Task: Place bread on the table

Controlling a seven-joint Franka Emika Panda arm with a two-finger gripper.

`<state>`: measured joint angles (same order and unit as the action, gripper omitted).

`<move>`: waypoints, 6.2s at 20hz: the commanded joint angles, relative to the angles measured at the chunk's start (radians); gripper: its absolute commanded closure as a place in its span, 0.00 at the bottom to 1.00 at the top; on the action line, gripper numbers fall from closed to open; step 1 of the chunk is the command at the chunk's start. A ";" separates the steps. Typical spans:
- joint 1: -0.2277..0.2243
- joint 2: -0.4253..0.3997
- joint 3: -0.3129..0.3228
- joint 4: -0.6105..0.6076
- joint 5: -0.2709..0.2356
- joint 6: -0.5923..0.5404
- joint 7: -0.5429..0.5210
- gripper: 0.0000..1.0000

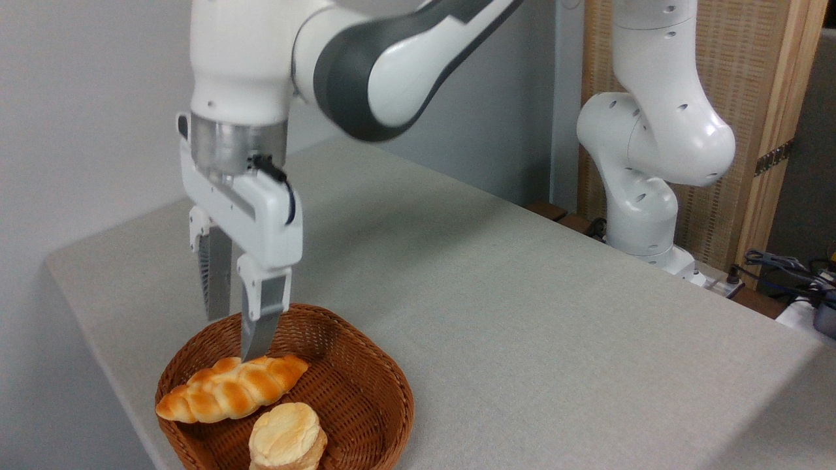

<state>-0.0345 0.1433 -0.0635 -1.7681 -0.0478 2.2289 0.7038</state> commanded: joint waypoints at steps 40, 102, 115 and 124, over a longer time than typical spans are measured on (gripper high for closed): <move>0.011 0.091 -0.047 -0.062 0.129 0.187 0.002 0.67; -0.104 -0.392 0.091 -0.277 -0.020 -0.333 -0.009 0.00; -0.093 -0.189 0.154 0.079 -0.018 -0.522 -0.015 0.00; -0.049 -0.174 0.119 0.079 0.020 -0.523 -0.018 0.00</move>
<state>-0.1213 -0.0488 0.0824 -1.7136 -0.0391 1.7367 0.6960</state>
